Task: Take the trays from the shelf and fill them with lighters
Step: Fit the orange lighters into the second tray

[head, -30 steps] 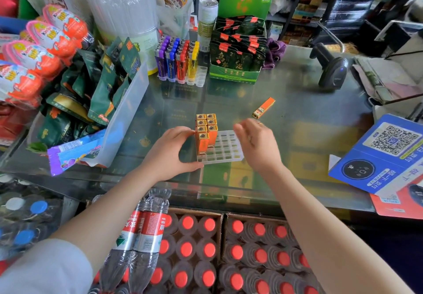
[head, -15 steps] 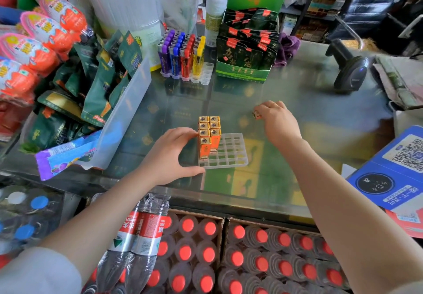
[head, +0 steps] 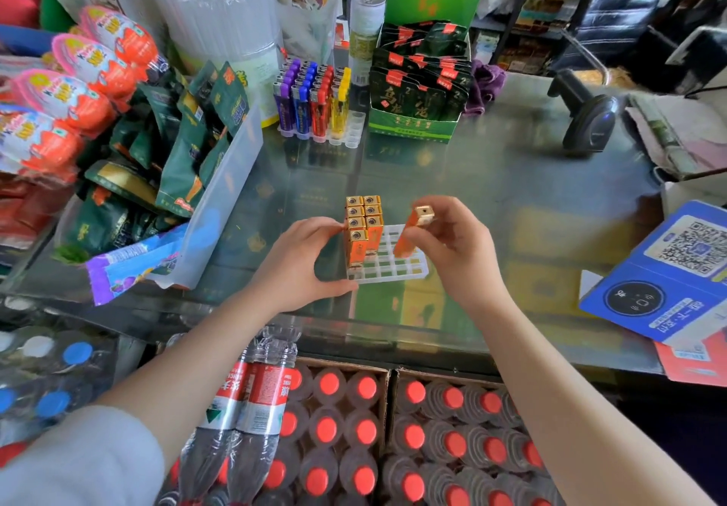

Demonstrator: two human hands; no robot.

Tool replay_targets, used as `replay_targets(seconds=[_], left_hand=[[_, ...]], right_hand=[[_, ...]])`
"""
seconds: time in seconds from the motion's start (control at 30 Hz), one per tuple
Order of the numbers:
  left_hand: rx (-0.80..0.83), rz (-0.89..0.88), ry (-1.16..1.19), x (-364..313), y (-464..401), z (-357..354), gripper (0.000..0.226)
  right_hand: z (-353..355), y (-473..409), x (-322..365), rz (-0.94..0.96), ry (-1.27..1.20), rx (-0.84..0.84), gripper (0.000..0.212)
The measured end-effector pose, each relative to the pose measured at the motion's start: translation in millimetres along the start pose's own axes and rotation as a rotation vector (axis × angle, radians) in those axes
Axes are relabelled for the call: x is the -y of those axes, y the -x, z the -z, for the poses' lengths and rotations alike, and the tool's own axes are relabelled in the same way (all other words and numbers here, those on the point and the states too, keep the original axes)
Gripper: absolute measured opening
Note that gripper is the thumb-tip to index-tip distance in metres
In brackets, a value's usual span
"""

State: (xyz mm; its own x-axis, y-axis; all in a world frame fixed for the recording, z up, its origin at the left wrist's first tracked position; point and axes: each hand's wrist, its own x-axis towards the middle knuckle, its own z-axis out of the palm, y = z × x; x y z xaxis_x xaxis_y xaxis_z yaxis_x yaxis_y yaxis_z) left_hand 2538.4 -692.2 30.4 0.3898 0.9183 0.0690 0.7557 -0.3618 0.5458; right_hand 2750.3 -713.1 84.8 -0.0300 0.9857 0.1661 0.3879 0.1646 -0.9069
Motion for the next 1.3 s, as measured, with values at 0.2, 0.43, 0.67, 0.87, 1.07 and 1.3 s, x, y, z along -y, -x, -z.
replay_targets(seconds=[0.2, 0.43, 0.67, 0.87, 1.07, 1.3], left_hand=[[0.012, 0.026, 0.012, -1.3, 1.5, -0.1, 0.077], [0.019, 0.035, 0.009, -2.0, 2.4, 0.2, 0.075], [0.013, 0.049, 0.025, -3.9, 2.5, 0.8, 0.075], [0.012, 0.045, 0.019, -4.6, 3.1, 1.1, 0.074], [0.002, 0.027, 0.011, -4.8, 3.6, 1.9, 0.074], [0.016, 0.040, -0.014, -4.8, 3.6, 1.3, 0.075]], right_hand=[[-15.0, 13.8, 6.6, 0.049, 0.036, 0.024, 0.017], [-16.5, 13.5, 5.0, -0.143, -0.167, -0.141, 0.011], [-0.1, 9.8, -21.1, -0.104, 0.395, 0.061, 0.022], [-1.4, 11.0, -22.3, 0.171, 0.814, 0.251, 0.019], [1.5, 19.6, -13.7, 0.035, 0.189, 0.231, 0.011], [-16.1, 22.0, -3.5, -0.153, -0.300, 0.111, 0.012]])
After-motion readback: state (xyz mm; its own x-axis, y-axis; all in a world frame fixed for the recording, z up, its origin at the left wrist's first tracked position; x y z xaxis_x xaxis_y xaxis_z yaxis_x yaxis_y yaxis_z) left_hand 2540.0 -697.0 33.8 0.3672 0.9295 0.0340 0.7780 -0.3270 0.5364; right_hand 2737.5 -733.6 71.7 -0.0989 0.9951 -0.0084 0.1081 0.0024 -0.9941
